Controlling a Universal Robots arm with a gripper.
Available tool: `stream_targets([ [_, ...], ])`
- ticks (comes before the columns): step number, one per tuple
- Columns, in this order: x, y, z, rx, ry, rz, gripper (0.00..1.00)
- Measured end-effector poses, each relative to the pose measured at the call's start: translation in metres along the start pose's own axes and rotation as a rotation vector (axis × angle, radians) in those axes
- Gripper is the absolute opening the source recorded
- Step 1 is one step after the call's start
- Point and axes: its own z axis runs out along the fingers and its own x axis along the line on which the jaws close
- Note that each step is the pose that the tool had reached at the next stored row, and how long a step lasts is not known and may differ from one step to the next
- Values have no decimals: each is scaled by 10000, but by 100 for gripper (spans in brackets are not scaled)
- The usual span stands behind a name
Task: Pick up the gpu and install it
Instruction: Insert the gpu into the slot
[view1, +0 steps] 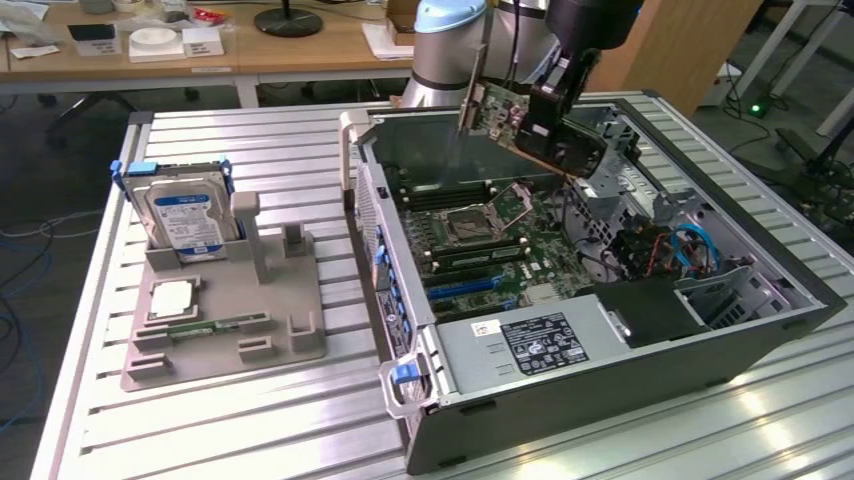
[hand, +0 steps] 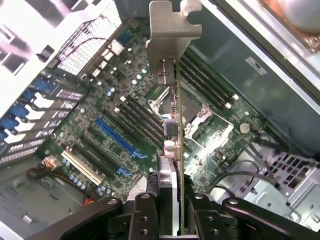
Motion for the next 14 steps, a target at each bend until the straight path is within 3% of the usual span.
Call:
stream_targets([
  [14, 4, -5, 1, -9, 27, -1943, 28],
])
